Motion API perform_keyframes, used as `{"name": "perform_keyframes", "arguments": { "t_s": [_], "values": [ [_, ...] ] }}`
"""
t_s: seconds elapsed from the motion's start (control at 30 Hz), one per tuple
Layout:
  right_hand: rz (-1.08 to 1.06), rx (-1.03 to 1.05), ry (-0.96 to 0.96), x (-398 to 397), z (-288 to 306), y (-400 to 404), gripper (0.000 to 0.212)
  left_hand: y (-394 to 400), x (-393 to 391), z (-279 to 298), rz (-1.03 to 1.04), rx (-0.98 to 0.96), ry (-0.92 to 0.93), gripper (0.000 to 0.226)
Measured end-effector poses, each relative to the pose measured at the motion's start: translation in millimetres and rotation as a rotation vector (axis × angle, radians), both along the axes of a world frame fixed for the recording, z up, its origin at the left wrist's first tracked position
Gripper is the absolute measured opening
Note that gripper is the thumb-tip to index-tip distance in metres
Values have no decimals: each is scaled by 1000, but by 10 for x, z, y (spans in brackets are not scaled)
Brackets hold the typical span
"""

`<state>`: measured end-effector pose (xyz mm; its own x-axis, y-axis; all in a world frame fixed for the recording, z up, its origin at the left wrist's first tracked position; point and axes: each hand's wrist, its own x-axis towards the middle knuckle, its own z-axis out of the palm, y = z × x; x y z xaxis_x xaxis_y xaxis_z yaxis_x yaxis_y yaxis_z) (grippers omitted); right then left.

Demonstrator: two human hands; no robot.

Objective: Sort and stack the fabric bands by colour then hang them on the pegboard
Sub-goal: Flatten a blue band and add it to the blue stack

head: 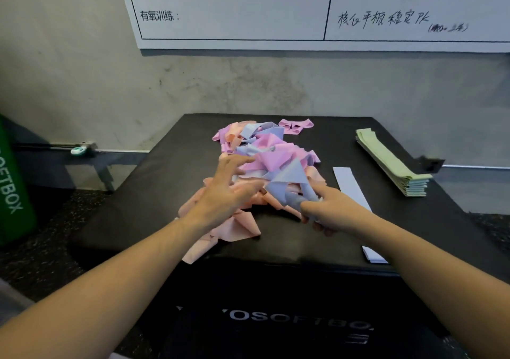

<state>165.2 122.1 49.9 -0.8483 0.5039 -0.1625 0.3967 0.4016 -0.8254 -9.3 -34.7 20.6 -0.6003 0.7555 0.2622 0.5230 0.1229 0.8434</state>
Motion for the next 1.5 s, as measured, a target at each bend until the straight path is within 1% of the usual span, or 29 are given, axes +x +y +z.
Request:
{"name": "perform_keyframes", "arguments": {
  "t_s": [0.03,0.07,0.1,0.17,0.2,0.27,0.37,0.47,0.63,0.7,0.77,0.8,0.9,0.97,1.03,1.13,1.17,1.23,1.3,1.37,1.43,1.5],
  "values": [
    [10,-9,-5,31,16,-36,61,8,124,13,-54,16,-61,58],
    [23,-15,-4,63,25,-65,54,23,242,25,-99,44,-111,63],
    [40,-14,0,94,39,-92,42,39,360,47,-124,61,-122,68],
    [81,-4,-12,167,75,-139,15,65,590,123,-147,33,-51,74],
    [104,10,-25,213,98,-161,10,79,700,165,-143,4,-4,74],
    [117,54,-41,316,133,-193,14,99,887,237,-115,13,13,62],
    [96,94,-5,474,175,-206,33,139,1065,306,-77,106,-20,40],
    [82,26,58,641,264,-236,46,168,1144,423,0,199,-139,26],
    [-5,-21,225,921,407,-259,52,184,1305,630,54,287,-263,20],
    [-63,-69,299,1023,407,-229,53,186,1338,730,92,299,-272,19],
    [-104,-98,316,1138,393,-203,60,190,1344,801,138,312,-285,19],
    [-123,-109,321,1199,387,-200,59,182,1363,841,160,331,-306,18],
    [-158,-131,362,1356,339,-189,42,149,1444,939,197,392,-379,16],
    [-173,-106,340,1427,315,-191,44,117,1507,978,150,370,-411,12],
    [-186,-100,338,1458,333,-221,47,93,1599,1005,60,313,-432,7],
    [-116,-115,390,1461,409,-310,46,117,1759,1047,43,299,-404,15],
    [-72,-125,398,1453,425,-339,43,136,1800,1078,58,310,-397,18],
    [-20,-146,411,1447,444,-402,31,158,1836,1113,74,332,-402,16],
    [-29,-159,447,1449,440,-448,16,156,1840,1107,43,332,-425,16],
    [-59,-207,498,1472,445,-476,8,134,1832,1087,10,322,-442,15],
    [-98,-261,555,1509,464,-474,4,104,1835,1087,1,307,-436,15],
    [-152,-300,593,1554,491,-457,7,66,1822,1098,20,266,-418,14]
  ]
}}
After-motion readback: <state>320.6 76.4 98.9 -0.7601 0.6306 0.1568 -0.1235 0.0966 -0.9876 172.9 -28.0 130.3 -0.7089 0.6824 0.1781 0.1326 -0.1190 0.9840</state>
